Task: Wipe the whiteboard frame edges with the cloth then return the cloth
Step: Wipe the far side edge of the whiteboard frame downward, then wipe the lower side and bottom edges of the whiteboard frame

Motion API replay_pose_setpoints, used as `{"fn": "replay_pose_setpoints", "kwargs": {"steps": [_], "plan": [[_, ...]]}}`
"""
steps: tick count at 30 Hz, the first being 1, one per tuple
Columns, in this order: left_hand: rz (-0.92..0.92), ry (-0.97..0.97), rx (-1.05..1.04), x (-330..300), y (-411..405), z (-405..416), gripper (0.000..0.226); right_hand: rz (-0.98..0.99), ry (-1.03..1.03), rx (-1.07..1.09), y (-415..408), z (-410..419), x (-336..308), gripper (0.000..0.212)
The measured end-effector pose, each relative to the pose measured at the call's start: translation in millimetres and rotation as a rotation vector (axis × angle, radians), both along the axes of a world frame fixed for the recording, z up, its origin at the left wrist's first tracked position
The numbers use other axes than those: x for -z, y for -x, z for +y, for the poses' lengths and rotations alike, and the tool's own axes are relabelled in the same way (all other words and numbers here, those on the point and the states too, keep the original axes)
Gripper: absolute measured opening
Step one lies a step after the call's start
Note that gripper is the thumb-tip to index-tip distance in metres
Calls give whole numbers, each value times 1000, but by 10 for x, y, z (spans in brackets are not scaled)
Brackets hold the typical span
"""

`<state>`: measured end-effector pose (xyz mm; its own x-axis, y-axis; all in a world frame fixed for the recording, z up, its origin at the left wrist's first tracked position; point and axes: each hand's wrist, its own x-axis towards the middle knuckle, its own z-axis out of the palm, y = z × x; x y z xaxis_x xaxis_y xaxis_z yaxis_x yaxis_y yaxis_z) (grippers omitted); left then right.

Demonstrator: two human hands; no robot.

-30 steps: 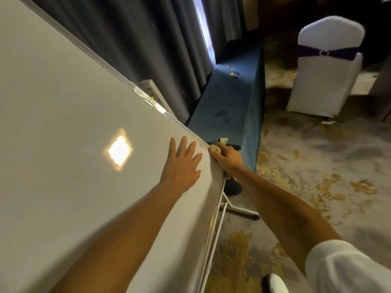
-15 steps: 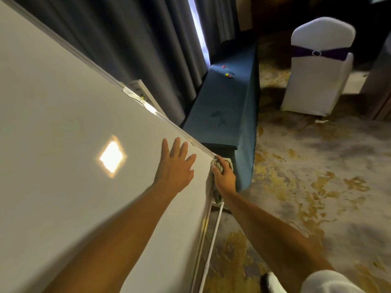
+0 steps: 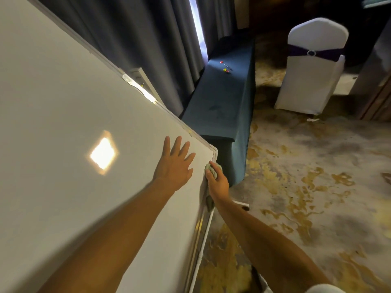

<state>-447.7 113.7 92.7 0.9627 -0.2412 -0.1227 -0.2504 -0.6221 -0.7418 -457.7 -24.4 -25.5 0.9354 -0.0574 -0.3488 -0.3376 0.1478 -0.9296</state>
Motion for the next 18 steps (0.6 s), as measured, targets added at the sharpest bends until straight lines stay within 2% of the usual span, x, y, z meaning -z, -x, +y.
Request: {"fn": "replay_pose_setpoints", "kwargs": {"steps": [11,18], "plan": [[-6,6,-74,-25,761,161,91,12,0,-3,712,197,5,47],[-11,9,-43,-53,1011,117,90,9,-26,2,1083,182,31,48]]}}
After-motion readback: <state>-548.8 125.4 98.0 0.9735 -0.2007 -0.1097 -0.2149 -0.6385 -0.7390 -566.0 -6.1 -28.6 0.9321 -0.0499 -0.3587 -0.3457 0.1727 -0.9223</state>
